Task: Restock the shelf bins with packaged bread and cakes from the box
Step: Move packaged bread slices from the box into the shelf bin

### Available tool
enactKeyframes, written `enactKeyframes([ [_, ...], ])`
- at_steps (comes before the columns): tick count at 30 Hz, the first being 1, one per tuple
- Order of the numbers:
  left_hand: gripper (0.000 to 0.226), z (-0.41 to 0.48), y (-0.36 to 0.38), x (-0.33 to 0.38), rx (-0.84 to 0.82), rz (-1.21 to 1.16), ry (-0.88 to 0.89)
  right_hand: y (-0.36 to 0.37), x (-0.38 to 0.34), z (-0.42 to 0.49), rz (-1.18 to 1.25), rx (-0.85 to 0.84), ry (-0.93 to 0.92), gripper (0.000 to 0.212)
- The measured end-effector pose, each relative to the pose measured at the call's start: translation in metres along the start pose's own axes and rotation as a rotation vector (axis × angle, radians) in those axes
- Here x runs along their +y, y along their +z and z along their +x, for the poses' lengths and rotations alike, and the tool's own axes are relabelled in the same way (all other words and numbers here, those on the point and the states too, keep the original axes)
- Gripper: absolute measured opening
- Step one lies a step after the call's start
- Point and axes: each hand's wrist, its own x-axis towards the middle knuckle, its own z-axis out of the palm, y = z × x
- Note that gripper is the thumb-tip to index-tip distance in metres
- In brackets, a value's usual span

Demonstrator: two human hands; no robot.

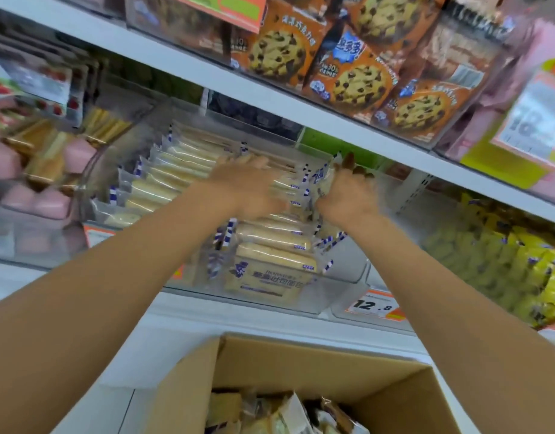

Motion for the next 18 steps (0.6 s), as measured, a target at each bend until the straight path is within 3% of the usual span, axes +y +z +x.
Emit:
enactKeyframes([
  [3,0.087,0.009,0.015,-0.011,-0.145,-0.028,-0.062,0.023,-0.008,0.032,-0.040,0.017,-0.009,0.077],
  [9,0.087,0.012,0.021,-0.015,-0.134,-0.012,-0.047,0.044,-0.037,0.059,0.266,-0.173,-0.017,0.066],
  [11,0.087,0.012,0.020,-0.014,-0.142,-0.005,-0.046,0.043,-0.034,0.062,0.248,-0.225,-0.014,0.063],
  [14,0.086,0.012,0.020,-0.015,-0.131,-0.008,-0.039,0.048,-0.023,0.046,0.184,-0.151,-0.025,0.068],
  [18,0.085,0.012,0.022,-0.014,-0.127,-0.001,-0.038,0.061,-0.020,0.026,0.301,-0.196,-0.031,0.069],
])
